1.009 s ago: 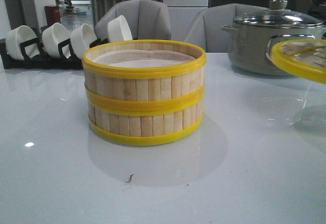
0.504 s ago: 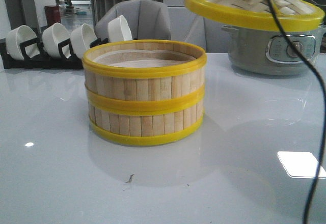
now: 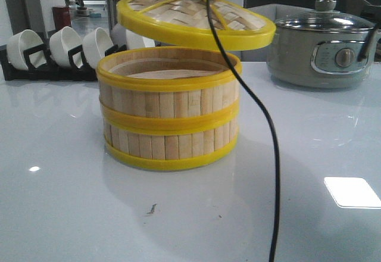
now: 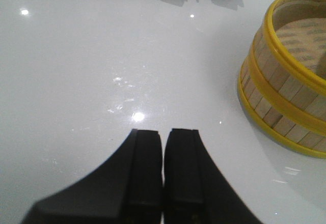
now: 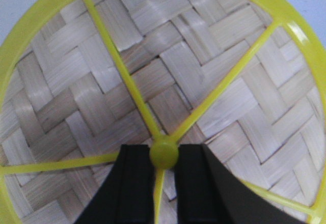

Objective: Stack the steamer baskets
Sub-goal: 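Lift the lid with the right gripper and carry it over the stack, then lower the lid onto the top basket and open the right gripper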

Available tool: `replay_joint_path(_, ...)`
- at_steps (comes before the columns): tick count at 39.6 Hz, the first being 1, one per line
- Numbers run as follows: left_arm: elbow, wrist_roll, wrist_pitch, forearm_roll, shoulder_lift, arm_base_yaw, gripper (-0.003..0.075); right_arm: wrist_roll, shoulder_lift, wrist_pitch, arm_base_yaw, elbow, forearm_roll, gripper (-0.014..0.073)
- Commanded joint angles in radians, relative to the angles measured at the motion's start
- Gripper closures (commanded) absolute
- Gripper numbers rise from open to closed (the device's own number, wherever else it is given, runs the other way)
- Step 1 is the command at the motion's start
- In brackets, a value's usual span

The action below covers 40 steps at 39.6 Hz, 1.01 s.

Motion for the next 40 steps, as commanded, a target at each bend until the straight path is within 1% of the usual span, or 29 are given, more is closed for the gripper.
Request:
replay_joint_path(1,-0.026,-0.007,-0.079,0.002,-0.009,0.001,0.0612,-0.014,-0.027,-0.041,0.021,-0.067,0.0,0.0545)
replay_joint_path(6,-0.026,-0.007,-0.079,0.002,-0.009,0.001,0.0612,-0.014,0.013,-0.041,0.038,-0.091,0.0,0.0545)
replay_joint_path(16,-0.026,-0.007,-0.079,0.002,-0.009,0.001,0.0612,-0.014,0.06,-0.06,0.039,-0.099,-0.008,0.0545)
replay_joint_path(40,-0.026,-0.007,-0.079,0.002,-0.009,0.001,0.0612,-0.014,0.073,-0.114,0.039,-0.099,-0.008,0.0545)
